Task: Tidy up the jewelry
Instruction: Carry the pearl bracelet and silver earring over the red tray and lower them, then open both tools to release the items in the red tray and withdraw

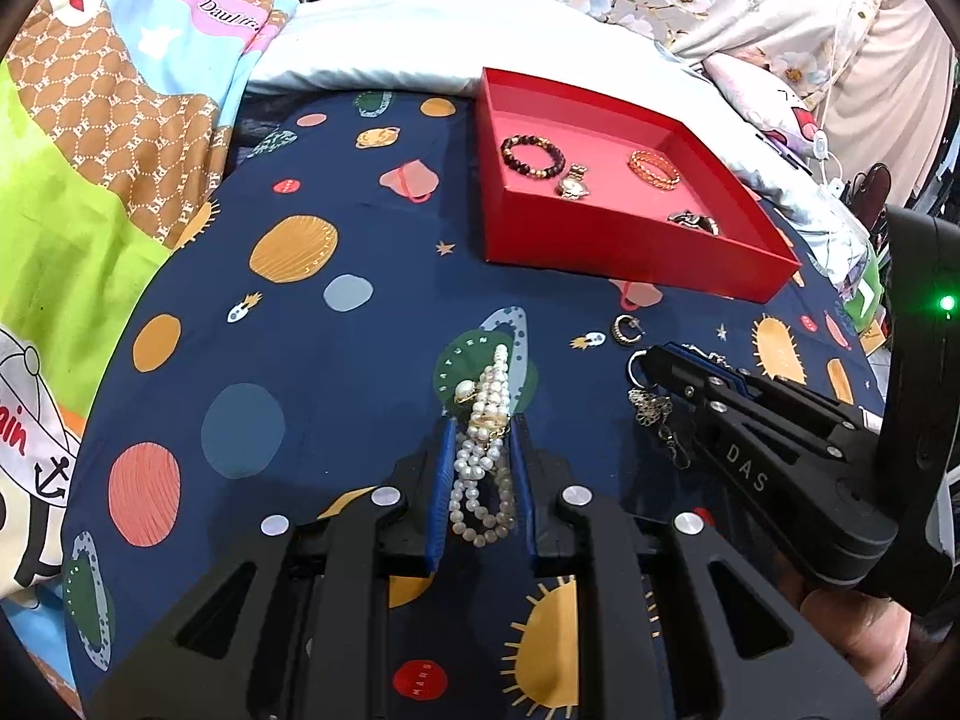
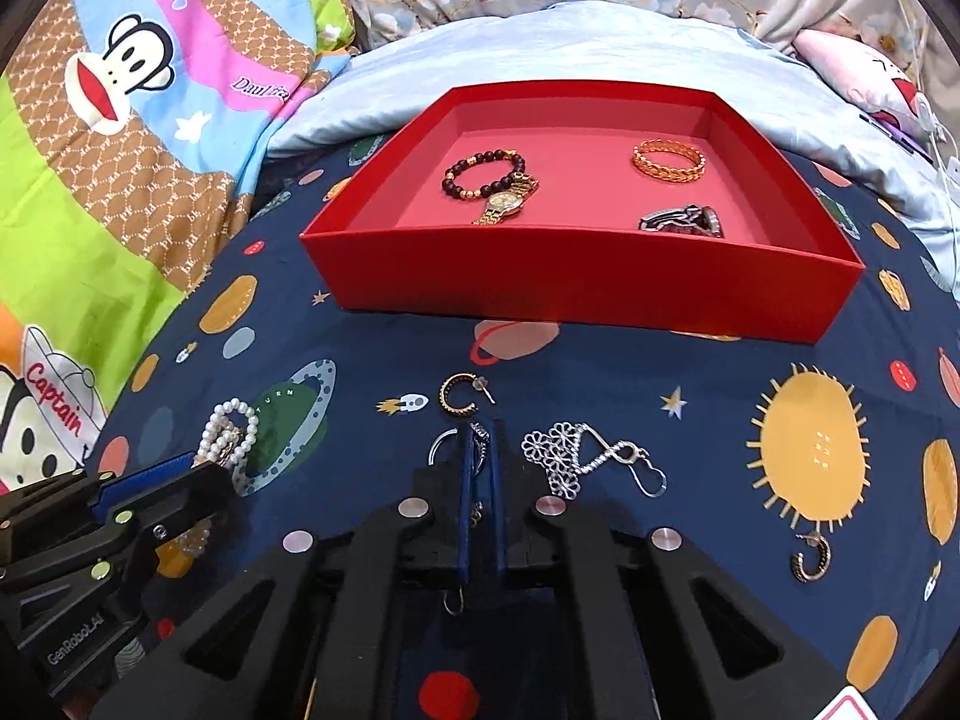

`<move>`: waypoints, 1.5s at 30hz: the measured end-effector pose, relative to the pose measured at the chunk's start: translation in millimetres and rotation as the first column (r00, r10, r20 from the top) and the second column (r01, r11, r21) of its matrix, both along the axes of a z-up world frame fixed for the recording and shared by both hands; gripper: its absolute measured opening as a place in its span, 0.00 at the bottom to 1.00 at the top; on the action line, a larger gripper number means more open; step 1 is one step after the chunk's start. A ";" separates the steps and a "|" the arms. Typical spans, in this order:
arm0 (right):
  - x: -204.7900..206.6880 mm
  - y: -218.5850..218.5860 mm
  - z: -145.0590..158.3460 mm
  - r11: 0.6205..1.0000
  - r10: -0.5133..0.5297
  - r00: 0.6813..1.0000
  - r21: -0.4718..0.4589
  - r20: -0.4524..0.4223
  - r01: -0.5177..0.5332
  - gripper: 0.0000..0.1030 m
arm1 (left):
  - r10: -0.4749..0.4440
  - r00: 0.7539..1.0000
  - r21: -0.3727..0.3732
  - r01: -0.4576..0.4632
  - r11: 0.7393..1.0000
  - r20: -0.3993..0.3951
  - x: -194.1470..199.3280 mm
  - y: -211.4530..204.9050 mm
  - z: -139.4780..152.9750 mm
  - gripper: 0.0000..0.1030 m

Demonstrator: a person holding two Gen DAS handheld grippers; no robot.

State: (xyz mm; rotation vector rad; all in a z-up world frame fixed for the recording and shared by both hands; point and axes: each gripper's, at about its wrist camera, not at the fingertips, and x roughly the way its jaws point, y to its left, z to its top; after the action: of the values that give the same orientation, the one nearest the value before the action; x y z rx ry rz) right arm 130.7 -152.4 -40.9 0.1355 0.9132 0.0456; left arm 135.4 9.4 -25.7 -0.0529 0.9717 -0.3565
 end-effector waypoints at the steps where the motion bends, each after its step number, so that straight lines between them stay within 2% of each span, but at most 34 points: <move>1: -1.7 -1.6 2.3 1.000 -0.004 1.000 0.004 0.005 0.004 0.04 | -0.004 1.000 -0.002 0.005 1.000 0.004 -0.7 -1.7 2.0 0.17; 11: -15.9 -34.2 48.8 0.998 -0.048 0.995 0.047 0.085 0.044 0.04 | -0.048 0.997 -0.040 0.050 0.998 0.052 3.5 -20.1 37.1 0.17; 16: 1.5 -66.4 72.8 0.996 -0.070 0.990 0.063 0.125 0.062 0.04 | -0.095 0.989 -0.058 0.102 0.993 0.112 22.4 -42.1 65.8 0.17; 20: 28.4 -85.5 81.0 0.996 -0.082 0.987 0.044 0.138 0.076 0.04 | -0.134 0.977 -0.055 0.145 0.988 0.165 55.5 -73.3 81.7 0.17; 24: 65.8 -102.8 77.9 0.996 -0.090 0.988 0.037 0.128 0.086 0.04 | -0.152 0.972 -0.036 0.161 0.986 0.178 97.3 -104.4 80.0 0.17; 29: 102.4 -121.4 65.5 0.994 -0.109 0.988 0.043 0.108 0.105 0.04 | -0.164 0.977 -0.048 0.172 0.984 0.138 147.9 -134.3 66.5 0.17; 37: 138.0 -131.0 38.7 0.994 -0.100 0.993 0.039 0.057 0.097 0.05 | -0.186 0.975 -0.017 0.189 0.982 0.121 183.3 -166.0 42.7 0.17; 40: 140.2 -128.0 34.7 0.994 -0.104 0.993 -0.005 0.063 0.105 0.07 | -0.155 0.980 -0.011 0.158 0.987 0.123 189.4 -165.7 37.5 0.23; 42: 136.0 -127.6 39.3 0.992 -0.118 0.990 -0.030 0.082 0.121 0.09 | -0.132 0.982 -0.007 0.134 0.991 0.136 190.3 -162.0 38.8 0.42; 45: 120.5 -131.9 52.9 0.990 -0.135 0.984 -0.018 0.116 0.138 0.12 | -0.104 0.979 0.006 0.104 0.995 0.176 181.7 -145.9 50.4 0.43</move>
State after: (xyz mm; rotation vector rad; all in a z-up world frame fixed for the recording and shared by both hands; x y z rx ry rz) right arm 251.3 -284.3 12.0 0.1699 0.7876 -0.0853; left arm 317.1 -136.5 24.6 0.0270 0.7998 -0.4514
